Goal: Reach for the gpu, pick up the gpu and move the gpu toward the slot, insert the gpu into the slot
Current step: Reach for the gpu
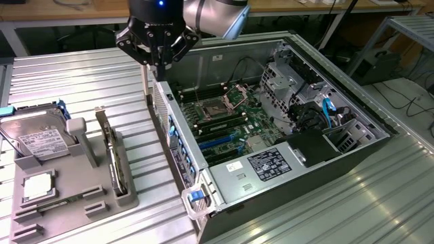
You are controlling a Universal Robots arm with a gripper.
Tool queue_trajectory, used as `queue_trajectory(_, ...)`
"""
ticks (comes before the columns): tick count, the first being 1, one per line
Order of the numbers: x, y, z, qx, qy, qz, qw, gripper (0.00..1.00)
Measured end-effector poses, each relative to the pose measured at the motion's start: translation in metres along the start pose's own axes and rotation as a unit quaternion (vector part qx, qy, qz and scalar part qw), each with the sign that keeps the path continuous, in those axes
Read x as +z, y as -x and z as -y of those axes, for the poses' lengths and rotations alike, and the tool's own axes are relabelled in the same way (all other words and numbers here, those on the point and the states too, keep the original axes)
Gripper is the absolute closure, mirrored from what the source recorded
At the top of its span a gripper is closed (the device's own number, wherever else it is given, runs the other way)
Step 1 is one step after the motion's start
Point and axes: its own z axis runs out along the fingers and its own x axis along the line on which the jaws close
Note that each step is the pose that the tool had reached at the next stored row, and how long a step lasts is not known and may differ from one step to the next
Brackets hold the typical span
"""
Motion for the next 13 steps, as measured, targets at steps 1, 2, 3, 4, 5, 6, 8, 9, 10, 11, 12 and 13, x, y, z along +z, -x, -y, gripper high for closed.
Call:
queue_trajectory(1,0.0,-0.001,0.0001,0.0,0.0,0.0,1.0,0.89)
queue_trajectory(2,-0.0001,-0.002,0.0002,0.0,0.0,0.0,1.0,0.89)
queue_trajectory(3,-0.0001,-0.004,0.0003,0.0,0.0,0.0,1.0,0.89)
queue_trajectory(4,-0.0001,-0.005,0.0004,0.0,0.0,0.0,1.0,0.89)
queue_trajectory(5,-0.0001,-0.006,0.0004,0.0,0.0,0.0,1.0,0.89)
queue_trajectory(6,-0.0002,-0.007,0.0005,0.0,0.0,0.0,1.0,0.89)
queue_trajectory(8,-0.0002,-0.009,0.0007,0.0,-0.0001,-0.0001,1.0,0.89)
queue_trajectory(9,-0.0002,-0.01,0.0008,0.0,0.0,0.0,1.0,0.89)
queue_trajectory(10,-0.0003,-0.011,0.0008,0.0,0.0,0.0,1.0,0.89)
queue_trajectory(11,-0.0003,-0.012,0.0009,0.0,0.0,0.0,1.0,0.89)
queue_trajectory(12,-0.0003,-0.013,0.001,0.0,0.0,0.0,1.0,0.89)
queue_trajectory(13,-0.0003,-0.015,0.0011,0.0,0.0,0.0,1.0,0.89)
